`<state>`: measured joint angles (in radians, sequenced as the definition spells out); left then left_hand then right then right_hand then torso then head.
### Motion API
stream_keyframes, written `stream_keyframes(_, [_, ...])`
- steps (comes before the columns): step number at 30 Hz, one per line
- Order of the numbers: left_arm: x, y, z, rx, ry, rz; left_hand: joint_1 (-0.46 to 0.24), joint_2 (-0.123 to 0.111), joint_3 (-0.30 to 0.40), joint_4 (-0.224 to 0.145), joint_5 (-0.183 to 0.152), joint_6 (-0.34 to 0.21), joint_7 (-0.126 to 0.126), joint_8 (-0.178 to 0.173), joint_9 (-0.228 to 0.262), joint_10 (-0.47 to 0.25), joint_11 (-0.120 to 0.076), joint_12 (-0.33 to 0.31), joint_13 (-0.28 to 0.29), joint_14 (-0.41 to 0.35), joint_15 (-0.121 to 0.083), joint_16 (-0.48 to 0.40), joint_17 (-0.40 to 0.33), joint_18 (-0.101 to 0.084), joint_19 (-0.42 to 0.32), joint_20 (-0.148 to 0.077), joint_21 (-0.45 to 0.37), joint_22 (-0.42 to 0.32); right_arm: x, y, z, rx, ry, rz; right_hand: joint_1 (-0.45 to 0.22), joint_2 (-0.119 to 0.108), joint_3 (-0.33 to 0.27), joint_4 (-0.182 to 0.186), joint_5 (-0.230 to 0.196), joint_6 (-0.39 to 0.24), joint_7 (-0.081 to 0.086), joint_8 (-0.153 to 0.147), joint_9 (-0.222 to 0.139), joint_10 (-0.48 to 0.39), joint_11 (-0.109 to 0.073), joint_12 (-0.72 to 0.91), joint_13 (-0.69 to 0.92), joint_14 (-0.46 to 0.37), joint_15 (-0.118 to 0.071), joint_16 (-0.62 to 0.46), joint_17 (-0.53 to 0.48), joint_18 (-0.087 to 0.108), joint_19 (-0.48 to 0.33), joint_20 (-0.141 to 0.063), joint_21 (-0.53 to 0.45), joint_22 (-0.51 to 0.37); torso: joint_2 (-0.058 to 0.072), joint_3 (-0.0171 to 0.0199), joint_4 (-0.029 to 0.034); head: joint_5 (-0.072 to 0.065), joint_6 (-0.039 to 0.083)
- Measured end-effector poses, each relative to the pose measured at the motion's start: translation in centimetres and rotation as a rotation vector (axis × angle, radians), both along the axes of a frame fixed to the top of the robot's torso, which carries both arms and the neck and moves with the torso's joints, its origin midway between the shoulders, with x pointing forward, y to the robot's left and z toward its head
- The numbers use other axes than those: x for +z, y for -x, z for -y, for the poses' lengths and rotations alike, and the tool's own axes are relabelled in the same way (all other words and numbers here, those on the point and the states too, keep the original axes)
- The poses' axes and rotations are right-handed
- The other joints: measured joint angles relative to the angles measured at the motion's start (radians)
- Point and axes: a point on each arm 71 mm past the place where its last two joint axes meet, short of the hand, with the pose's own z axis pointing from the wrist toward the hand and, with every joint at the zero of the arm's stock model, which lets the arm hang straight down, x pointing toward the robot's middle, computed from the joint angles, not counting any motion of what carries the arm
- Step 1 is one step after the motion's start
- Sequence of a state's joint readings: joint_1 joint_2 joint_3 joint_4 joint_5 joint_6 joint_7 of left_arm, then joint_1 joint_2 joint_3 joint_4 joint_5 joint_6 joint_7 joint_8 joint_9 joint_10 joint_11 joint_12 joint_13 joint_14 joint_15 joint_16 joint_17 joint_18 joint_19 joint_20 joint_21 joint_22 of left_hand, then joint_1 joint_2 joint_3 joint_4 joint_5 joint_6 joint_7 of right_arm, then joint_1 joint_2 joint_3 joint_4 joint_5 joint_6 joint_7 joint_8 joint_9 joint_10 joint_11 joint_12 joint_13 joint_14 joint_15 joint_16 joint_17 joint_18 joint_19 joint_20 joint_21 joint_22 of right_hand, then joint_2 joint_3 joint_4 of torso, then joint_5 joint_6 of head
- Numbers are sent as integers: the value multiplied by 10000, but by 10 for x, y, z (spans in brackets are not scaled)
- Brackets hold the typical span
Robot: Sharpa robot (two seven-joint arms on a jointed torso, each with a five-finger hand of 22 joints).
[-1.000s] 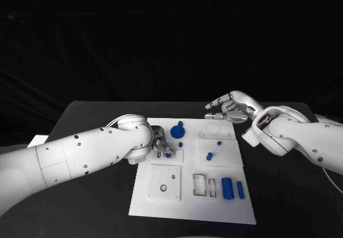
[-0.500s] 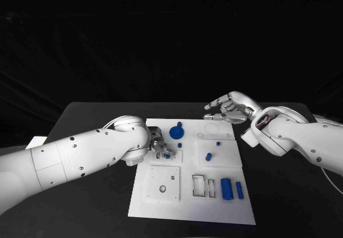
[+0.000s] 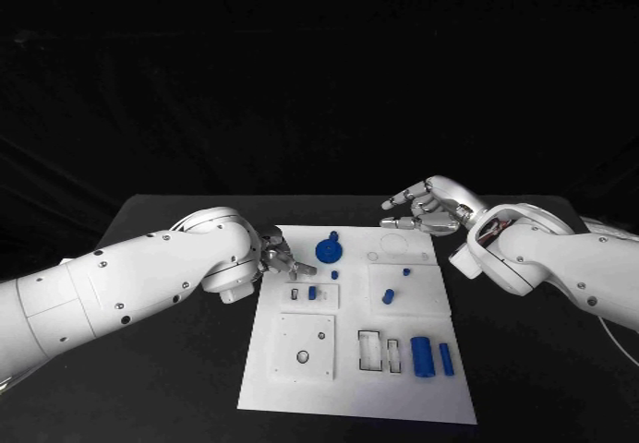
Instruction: Assemble the parts on the task board
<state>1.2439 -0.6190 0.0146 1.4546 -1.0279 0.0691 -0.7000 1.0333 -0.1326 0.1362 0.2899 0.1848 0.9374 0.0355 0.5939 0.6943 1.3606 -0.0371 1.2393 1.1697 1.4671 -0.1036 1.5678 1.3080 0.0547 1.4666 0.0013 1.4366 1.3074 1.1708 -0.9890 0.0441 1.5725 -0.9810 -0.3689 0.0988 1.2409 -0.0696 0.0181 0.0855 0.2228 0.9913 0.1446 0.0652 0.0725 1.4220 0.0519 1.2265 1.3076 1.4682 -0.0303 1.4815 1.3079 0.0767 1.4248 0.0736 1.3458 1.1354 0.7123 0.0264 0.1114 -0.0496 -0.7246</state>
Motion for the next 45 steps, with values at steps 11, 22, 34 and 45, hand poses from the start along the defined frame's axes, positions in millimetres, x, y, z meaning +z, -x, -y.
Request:
stream_keyframes(11, [15, -19, -22, 647, 462, -585, 574, 416, -673, -4, 0, -553, 304, -640, -521, -383, 272, -405, -505, -16, 236, 0, -1, 0, -18, 200, -267, -1, -5, 0, 0, -30, 1, -96, 0, 0, 0, 0, 0, 0, 0, 0, -1, 0, 0, 0, 0, 0, 0, 0, -1, 0, 0, 0, 0, 0, 10, 6, -12, 17, 71])
stream_keyframes(22, [28, -50, -33, 500, -441, -530, 825, 457, -1273, 13, -283, -548, 410, -878, -981, -493, 352, -562, -697, -18, 307, 0, -3, 0, 17, 307, -464, -1, -7, -1, -1, -22, -19, -133, 0, 0, 0, -1, 39, 0, 0, 0, -2, 1, 1, 0, 0, 0, 0, 0, -2, 0, 1, 0, 0, 0, 27, -2, -18, 19, 136])
stream_keyframes(34, [22, -68, -24, 234, -1260, -199, 825, 456, -1545, 12, -551, -349, 357, -877, -1105, -456, 314, -383, -538, -18, 307, 0, -4, 0, 17, 306, -425, -1, -7, -1, -4, 27, -56, -141, 0, 0, 0, -1, 39, 0, 0, 0, -4, 1, 1, 0, -1, 0, 0, 0, -4, 0, 1, 1, 0, 1, 33, -10, -8, 57, 105])
stream_keyframes(45, [15, -71, -15, -140, -1601, -95, 887, 579, -1599, 11, -551, -257, 307, -877, -1146, -383, 317, -338, -490, -18, 306, 0, -4, -1, 17, 306, -399, -1, -8, -2, -5, 37, -67, -150, 0, 0, 1, -1, 39, 0, 0, 0, 4, 1, 1, 0, 0, 0, 0, 0, -4, 0, 1, 1, 0, 1, 34, -2, -22, 52, 62])
